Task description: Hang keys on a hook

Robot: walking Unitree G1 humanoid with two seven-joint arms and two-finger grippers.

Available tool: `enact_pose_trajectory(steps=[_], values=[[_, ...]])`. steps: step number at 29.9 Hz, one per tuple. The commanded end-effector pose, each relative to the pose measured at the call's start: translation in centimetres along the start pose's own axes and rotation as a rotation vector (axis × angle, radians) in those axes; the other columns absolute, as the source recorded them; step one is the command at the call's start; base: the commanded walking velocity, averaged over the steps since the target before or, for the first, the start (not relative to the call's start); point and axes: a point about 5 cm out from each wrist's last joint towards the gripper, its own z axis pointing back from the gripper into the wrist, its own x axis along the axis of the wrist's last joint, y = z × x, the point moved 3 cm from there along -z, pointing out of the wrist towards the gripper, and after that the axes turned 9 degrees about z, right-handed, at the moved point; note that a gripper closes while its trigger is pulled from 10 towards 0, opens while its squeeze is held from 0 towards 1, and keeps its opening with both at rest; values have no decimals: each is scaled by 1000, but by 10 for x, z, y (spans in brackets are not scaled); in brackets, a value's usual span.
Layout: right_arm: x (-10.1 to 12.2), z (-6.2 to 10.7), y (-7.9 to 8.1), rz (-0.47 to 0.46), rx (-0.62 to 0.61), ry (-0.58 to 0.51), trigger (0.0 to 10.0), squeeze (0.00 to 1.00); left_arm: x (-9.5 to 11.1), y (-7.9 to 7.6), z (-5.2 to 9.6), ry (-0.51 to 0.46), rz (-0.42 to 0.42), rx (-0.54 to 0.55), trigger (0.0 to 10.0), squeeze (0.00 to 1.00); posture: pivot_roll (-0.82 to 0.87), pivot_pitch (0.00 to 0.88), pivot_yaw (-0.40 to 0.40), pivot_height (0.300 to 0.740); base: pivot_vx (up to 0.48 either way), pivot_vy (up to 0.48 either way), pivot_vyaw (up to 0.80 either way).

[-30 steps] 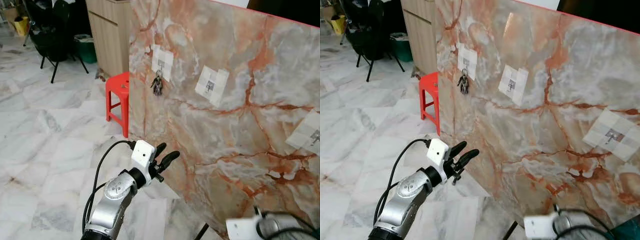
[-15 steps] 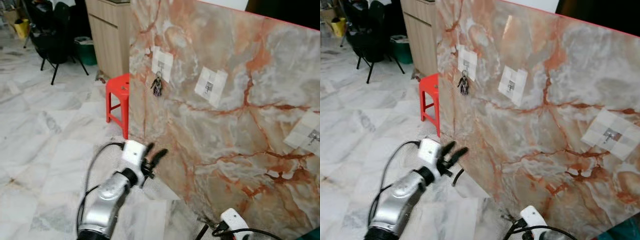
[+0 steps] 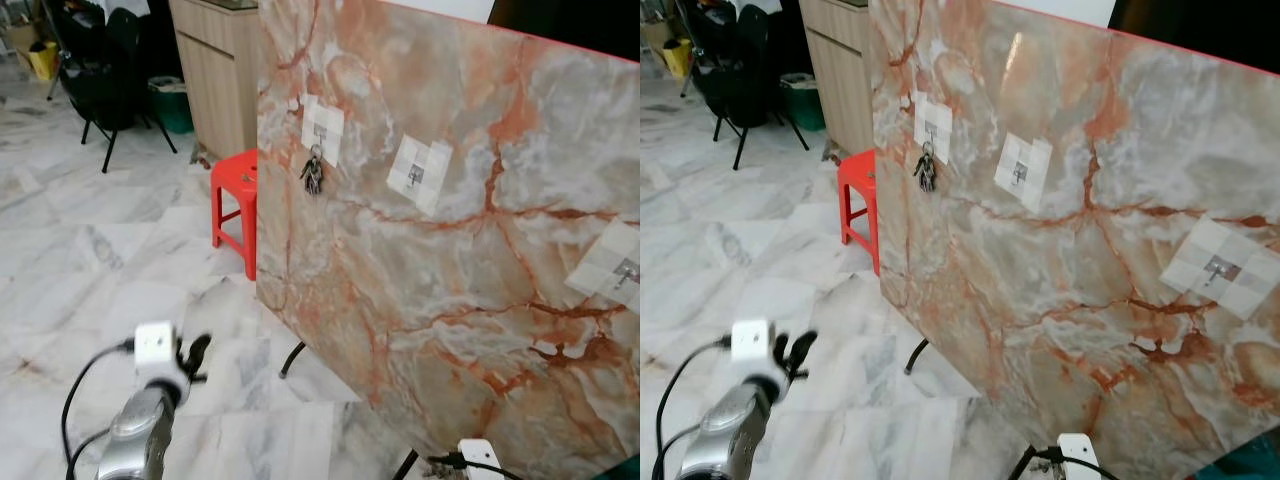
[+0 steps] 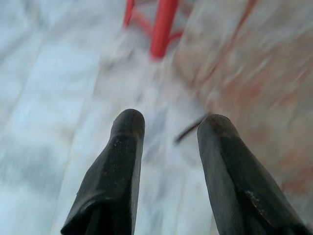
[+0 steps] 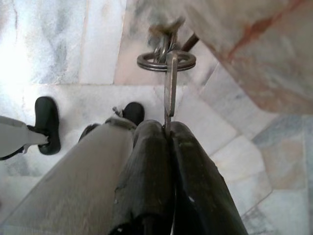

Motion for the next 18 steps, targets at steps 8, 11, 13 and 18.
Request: enact_pose_trajectory(steps=[8, 11, 13, 18], values=[[8, 3, -14, -35, -81, -64, 10000, 0, -75, 15, 23, 226, 55, 109, 10000, 0, 107, 0, -102, 740, 0, 0, 0], [9, 3, -17, -63, -110, -79, 10000, 0, -92, 16, 29, 289, 70, 129, 10000, 0, 107, 0, -95, 740, 0, 0, 0], [7, 3, -18, -66, -117, -72, 10000, 0, -100, 17, 33, 320, 65, 136, 10000, 0, 104, 0, -92, 740, 0, 0, 0], [2, 4, -21, -87, -163, -63, 10000, 0, -125, 20, 47, 434, 53, 164, 10000, 0, 107, 0, -89, 740, 0, 112, 0]])
